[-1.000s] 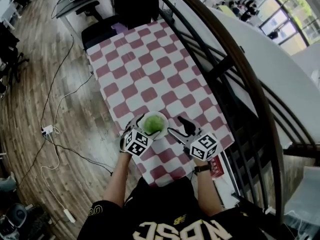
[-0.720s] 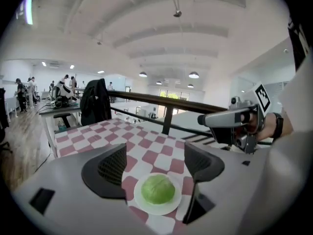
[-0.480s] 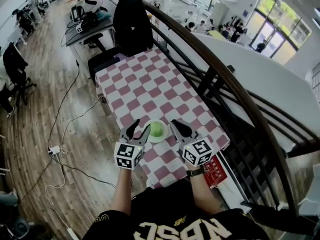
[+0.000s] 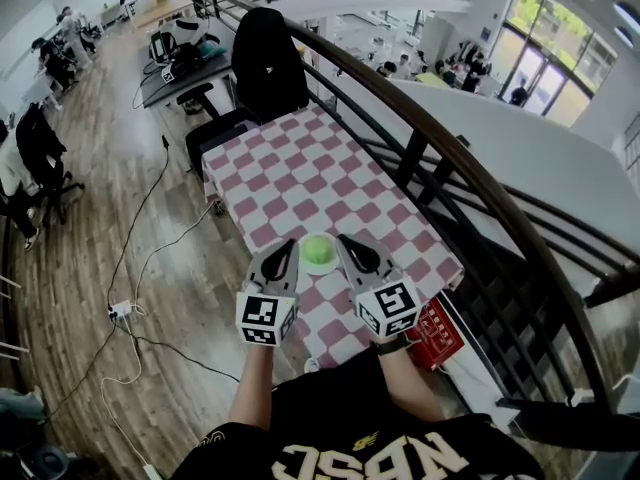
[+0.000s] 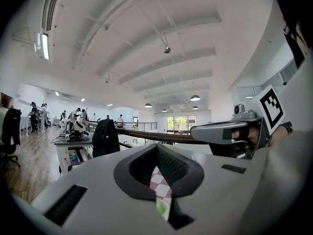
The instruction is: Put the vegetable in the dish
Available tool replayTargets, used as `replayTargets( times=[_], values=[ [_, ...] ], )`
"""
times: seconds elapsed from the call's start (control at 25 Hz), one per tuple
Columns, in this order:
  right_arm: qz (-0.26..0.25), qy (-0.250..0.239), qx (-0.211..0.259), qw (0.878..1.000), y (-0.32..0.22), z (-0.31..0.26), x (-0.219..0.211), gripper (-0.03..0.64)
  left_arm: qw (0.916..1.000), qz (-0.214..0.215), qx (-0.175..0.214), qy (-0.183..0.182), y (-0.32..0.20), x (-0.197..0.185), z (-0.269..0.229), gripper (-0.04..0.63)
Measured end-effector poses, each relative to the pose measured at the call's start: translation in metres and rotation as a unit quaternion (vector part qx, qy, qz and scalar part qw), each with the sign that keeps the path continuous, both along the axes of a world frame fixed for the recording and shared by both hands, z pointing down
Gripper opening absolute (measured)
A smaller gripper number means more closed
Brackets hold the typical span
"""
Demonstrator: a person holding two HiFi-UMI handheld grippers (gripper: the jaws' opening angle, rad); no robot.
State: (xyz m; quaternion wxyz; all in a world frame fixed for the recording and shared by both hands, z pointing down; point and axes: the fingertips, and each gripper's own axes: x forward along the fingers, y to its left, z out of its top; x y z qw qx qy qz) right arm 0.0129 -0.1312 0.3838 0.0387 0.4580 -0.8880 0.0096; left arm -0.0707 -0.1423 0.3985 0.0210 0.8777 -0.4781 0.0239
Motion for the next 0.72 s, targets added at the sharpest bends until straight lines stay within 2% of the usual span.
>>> replayTargets(
  times=[0.24, 0.72],
  values=[
    [0.01, 0.009, 0.007, 1.0, 0.02, 0.004, 0.002, 0.017, 0.9998, -0.01, 0.015, 0.012, 0.024, -0.003, -0.001, 0.018],
    [0.027, 0.039, -0.007, 0.999, 0.032, 0.016, 0.008, 0.017, 0.9996, -0.021, 0.005, 0.019, 0.038, -0.001, 0.013, 0.018]
  ],
)
